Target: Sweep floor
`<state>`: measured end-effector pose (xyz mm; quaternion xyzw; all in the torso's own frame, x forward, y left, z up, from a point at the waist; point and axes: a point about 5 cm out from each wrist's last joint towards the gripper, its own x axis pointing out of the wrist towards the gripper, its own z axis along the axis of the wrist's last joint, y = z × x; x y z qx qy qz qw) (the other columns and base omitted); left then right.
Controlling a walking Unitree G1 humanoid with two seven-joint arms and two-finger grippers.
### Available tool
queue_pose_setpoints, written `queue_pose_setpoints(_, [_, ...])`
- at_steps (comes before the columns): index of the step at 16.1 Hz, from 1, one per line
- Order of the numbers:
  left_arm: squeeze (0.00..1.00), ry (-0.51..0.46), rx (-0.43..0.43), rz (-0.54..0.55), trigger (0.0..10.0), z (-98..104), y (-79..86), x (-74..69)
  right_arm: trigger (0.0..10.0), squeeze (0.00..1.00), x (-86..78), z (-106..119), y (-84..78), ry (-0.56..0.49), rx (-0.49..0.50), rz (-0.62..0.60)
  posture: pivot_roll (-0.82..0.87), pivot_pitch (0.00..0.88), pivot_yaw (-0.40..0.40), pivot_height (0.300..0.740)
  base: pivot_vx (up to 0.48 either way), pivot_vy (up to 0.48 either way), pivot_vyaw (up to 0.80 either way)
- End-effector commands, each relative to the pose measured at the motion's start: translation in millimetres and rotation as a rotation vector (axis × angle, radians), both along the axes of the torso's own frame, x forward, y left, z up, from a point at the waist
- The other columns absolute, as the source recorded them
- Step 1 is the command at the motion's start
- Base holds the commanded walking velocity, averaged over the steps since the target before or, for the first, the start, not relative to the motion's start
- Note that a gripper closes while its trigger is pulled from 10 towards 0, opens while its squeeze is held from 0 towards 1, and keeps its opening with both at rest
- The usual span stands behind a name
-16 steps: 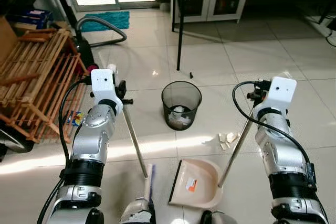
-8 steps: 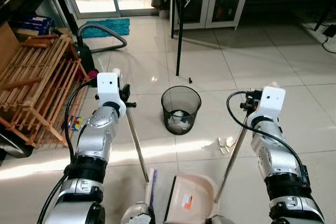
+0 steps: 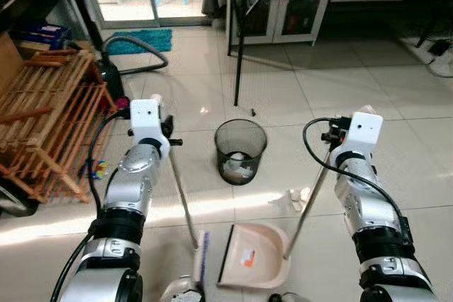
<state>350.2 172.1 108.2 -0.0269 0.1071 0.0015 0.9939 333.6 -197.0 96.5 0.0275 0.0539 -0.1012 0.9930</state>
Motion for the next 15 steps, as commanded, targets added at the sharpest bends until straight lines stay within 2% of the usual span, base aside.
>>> queue_pose_setpoints(1, [0.0, 0.019, -0.016, 0.001, 10.0, -3.3, -3.2, 0.2, 10.0, 0.0, 2.3, 6.6, -4.3, -0.03, 0.01, -0.016, 0.04, 0.029, 0.029, 0.74, 0.0, -0.48, 0.0])
queue_pose_setpoints(15, [0.0, 0.027, 0.0, -0.005, 10.0, -10.6, -4.2, -6.0, 10.0, 0.0, -3.0, 3.2, 1.4, -0.056, 0.021, 0.015, 0.02, 0.039, 0.03, 0.74, 0.0, -0.48, 0.0])
